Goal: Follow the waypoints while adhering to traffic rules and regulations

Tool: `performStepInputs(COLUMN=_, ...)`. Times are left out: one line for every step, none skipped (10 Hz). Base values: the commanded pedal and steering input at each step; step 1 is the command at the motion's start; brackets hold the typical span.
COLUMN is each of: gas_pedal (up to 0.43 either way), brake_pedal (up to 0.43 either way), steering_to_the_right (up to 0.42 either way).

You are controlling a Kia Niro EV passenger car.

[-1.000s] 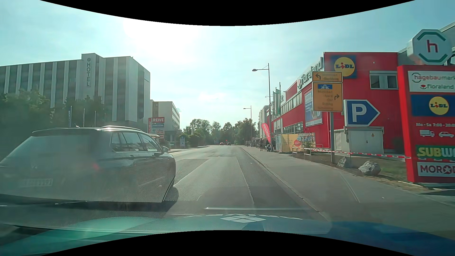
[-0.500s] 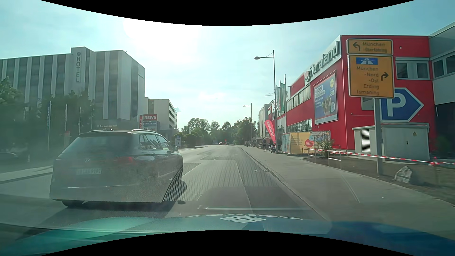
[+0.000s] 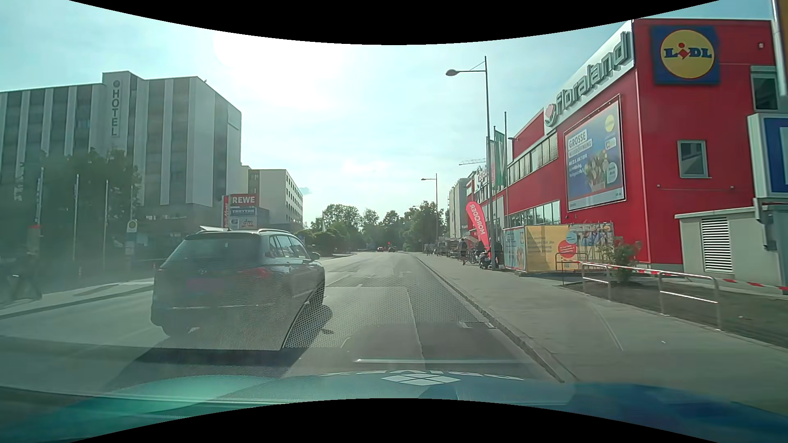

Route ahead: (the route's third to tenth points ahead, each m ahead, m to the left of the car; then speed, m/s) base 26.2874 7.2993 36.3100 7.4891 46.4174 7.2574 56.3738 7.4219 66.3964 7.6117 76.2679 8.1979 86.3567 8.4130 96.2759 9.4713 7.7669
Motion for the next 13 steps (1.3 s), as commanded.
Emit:
performStepInputs(gas_pedal=0.150, brake_pedal=0.000, steering_to_the_right=-0.006)
performStepInputs(gas_pedal=0.150, brake_pedal=0.000, steering_to_the_right=-0.006)
performStepInputs(gas_pedal=0.150, brake_pedal=0.000, steering_to_the_right=-0.005)
performStepInputs(gas_pedal=0.150, brake_pedal=0.000, steering_to_the_right=-0.005)
performStepInputs(gas_pedal=0.150, brake_pedal=0.000, steering_to_the_right=-0.005)
performStepInputs(gas_pedal=0.150, brake_pedal=0.000, steering_to_the_right=-0.005)
performStepInputs(gas_pedal=0.150, brake_pedal=0.000, steering_to_the_right=-0.006)
performStepInputs(gas_pedal=0.150, brake_pedal=0.000, steering_to_the_right=-0.006)
performStepInputs(gas_pedal=0.150, brake_pedal=0.000, steering_to_the_right=-0.007)
performStepInputs(gas_pedal=0.150, brake_pedal=0.000, steering_to_the_right=-0.007)
performStepInputs(gas_pedal=0.150, brake_pedal=0.000, steering_to_the_right=-0.007)
performStepInputs(gas_pedal=0.150, brake_pedal=0.000, steering_to_the_right=-0.007)
performStepInputs(gas_pedal=0.150, brake_pedal=0.000, steering_to_the_right=-0.008)
